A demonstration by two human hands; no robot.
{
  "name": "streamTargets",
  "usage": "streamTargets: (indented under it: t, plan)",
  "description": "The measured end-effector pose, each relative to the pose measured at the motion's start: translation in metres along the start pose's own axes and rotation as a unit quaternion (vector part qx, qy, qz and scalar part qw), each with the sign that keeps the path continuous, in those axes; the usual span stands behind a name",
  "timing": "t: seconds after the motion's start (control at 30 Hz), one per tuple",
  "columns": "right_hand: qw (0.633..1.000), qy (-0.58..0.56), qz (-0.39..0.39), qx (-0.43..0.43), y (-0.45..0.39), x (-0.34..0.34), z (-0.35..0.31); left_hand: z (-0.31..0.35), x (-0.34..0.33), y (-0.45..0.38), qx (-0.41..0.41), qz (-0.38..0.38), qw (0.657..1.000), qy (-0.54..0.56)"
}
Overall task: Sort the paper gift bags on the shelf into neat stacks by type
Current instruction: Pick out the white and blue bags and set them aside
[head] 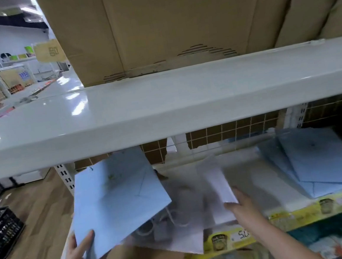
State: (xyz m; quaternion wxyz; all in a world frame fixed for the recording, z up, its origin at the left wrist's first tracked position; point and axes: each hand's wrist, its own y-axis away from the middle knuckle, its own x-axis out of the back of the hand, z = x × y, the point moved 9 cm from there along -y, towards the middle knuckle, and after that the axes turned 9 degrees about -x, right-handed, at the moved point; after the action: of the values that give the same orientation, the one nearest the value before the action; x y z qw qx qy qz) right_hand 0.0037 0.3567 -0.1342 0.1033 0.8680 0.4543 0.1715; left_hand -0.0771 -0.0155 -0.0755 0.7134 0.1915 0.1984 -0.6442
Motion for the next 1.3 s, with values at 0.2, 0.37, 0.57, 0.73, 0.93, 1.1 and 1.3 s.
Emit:
streamTargets:
  t: [0.2, 0.37, 0.57, 0.73, 0.93, 1.1, 1.3]
  plan:
    - [0.975, 0.216, -0.006, 0.045, 0.003, 0.002, 0.004, 0.016, -0.030, 0.019, -0.069, -0.004, 0.998, 0.001]
    - [0.967, 0.248, -0.021, 0.061, -0.003, -0.003, 0.004, 0.026, -0.061, 0.049, -0.089, -0.038, 0.995, -0.039]
    - [0.982, 0.167, -0.064, 0.061, -0.005, -0.002, 0.000, -0.002, -0.104, 0.087, -0.030, -0.125, 0.984, -0.124]
    - [0.994, 0.068, -0.075, 0.027, -0.013, 0.023, 0.002, -0.023, -0.122, 0.096, -0.016, -0.118, 0.983, -0.143]
    - [0.999, -0.033, -0.012, 0.017, -0.023, 0.112, -0.004, -0.050, -0.136, 0.109, -0.017, -0.073, 0.989, -0.126]
    - [0.996, -0.086, 0.024, 0.031, -0.013, 0.212, 0.002, -0.084, -0.165, 0.130, -0.016, -0.066, 0.992, -0.108]
    - [0.988, -0.124, 0.086, 0.032, -0.002, 0.336, 0.018, -0.136, -0.220, 0.156, 0.002, -0.076, 0.992, -0.097]
